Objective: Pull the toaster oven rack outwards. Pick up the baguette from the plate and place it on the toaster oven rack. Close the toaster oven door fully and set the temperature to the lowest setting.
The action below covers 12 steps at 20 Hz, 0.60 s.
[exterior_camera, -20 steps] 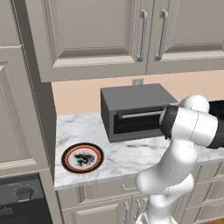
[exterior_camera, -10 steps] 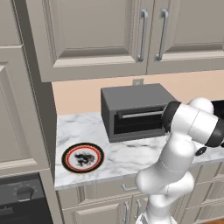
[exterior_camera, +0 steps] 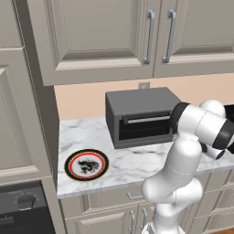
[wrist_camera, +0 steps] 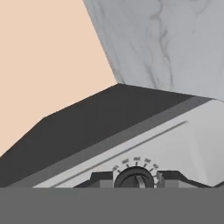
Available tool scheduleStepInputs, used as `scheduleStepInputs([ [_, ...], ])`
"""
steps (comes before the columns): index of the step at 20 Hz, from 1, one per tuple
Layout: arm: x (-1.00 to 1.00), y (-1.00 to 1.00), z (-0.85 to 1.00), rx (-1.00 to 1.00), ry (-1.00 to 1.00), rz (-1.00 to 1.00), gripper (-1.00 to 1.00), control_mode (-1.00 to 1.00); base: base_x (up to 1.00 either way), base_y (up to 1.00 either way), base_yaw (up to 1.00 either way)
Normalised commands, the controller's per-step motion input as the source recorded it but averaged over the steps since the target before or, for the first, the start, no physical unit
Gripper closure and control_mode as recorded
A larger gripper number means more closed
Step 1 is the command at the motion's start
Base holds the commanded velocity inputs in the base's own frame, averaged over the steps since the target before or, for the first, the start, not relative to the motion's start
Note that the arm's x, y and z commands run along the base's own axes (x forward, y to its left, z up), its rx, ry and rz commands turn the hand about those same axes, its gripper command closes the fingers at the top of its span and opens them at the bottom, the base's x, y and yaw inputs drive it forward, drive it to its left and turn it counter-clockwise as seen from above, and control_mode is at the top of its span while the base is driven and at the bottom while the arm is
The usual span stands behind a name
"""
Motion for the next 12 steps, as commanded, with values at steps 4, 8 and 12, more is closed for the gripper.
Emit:
scheduleStepInputs([
  [4,-0.17,0.24,0.0,-0.84,0.0,0.21,1.0,-1.0,0.0,0.0,0.0],
  [8,-0.11,0.01,-0.16,-0.81,-0.06,0.22,1.0,-1.0,0.0,0.0,0.0],
  [12,-0.17,0.0,-0.24,-0.82,-0.1,0.22,1.0,-1.0,0.0,0.0,0.0],
])
